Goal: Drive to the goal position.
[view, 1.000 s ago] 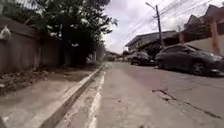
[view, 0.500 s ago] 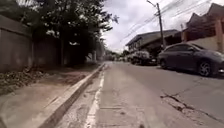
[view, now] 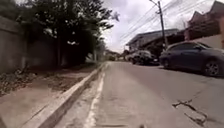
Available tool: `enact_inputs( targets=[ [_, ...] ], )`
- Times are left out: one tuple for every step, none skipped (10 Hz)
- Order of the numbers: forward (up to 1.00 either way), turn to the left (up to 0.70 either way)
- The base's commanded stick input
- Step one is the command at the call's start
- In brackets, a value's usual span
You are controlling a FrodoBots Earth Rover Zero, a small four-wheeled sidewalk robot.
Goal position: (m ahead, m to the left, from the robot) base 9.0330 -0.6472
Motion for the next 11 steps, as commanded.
enact_inputs(
  targets=[
    [0.7, 0.0],
    [0.7, 0.0],
    [0.7, 0.0],
    [0.7, 0.0],
    [0.7, 0.0],
    [0.7, 0.0],
    [0.7, 0.0],
    [0.7, 0.0],
    [0.7, 0.0],
    [0.7, 0.0],
    [0.7, 0.0]
  ],
)
